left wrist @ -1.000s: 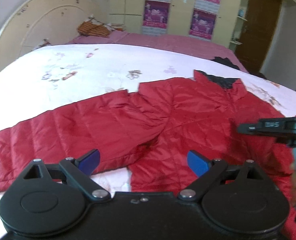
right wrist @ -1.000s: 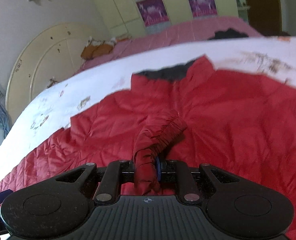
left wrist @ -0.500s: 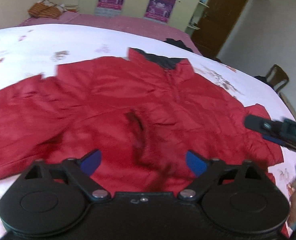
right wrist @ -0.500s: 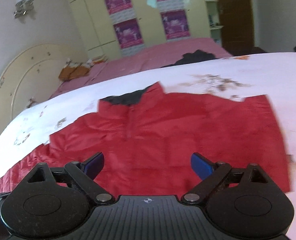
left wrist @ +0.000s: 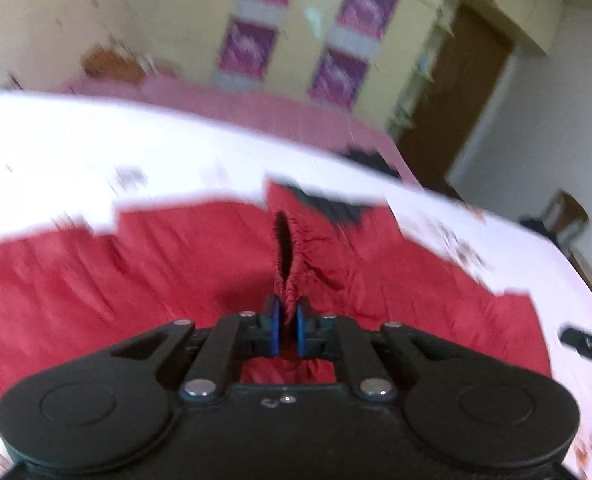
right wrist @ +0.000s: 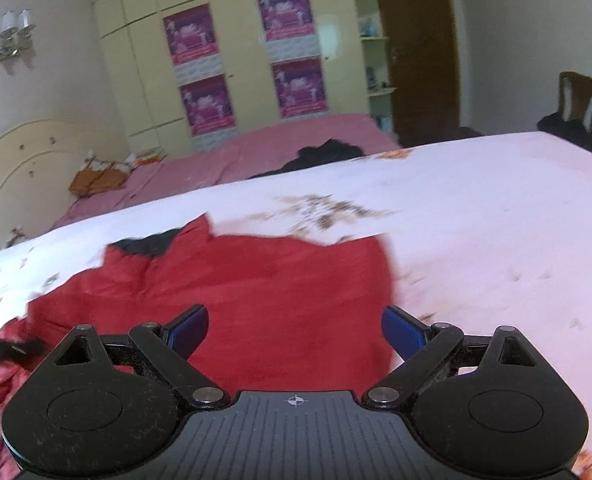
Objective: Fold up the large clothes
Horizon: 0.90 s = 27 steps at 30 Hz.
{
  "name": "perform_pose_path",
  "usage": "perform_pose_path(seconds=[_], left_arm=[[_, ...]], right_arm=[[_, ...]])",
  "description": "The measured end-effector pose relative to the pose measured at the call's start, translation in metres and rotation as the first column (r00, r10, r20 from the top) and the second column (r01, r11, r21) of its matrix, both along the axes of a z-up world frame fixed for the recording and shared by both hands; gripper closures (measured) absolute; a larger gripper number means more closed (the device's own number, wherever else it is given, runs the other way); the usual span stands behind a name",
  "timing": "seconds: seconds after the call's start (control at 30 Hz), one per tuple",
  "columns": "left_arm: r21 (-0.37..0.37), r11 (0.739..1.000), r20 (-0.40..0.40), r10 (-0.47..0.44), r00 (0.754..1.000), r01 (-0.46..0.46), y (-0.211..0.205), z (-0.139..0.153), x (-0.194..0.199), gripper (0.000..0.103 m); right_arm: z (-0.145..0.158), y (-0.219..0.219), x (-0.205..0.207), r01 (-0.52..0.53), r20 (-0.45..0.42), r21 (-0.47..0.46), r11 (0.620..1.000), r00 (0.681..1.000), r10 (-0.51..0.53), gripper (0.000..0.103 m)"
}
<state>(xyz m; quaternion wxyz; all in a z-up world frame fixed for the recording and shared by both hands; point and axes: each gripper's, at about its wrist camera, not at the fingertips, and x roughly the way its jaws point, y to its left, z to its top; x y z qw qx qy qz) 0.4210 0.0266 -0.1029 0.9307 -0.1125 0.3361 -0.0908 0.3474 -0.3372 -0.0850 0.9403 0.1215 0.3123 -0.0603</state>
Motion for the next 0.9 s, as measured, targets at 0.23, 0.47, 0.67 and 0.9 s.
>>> perform_pose_path(seconds=[0.23,0.47,0.67,0.9], left_arm=[[0.062,0.994,-0.099,0.094,0.991,-0.088,0.032,-0.029,0.005,0.095],[0.085,0.992,-0.137,0.109,0.984,-0.098,0.034,-0.047,-0.002,0.095],[0.106,0.99,-0.142,0.112,0.983,-0.098,0.027,-0.052,-0.001,0.095],[0.138,0.988,-0.138,0.09,0.986,-0.071,0.019,-0.056,0.003,0.092]], right_arm=[[-0.03,-0.03,0.036,0.01,-0.083,0.072,0.997,0.997,-0.004,0.01],[-0.064,-0.043,0.077,0.006,-0.167,0.123,0.992,0.986,0.015,0.021],[-0.075,-0.05,0.092,-0.003,-0.2,0.185,0.983,0.979,0.04,0.078],[-0.08,-0.048,0.088,-0.007,-0.207,0.069,0.998,0.978,0.021,0.09]])
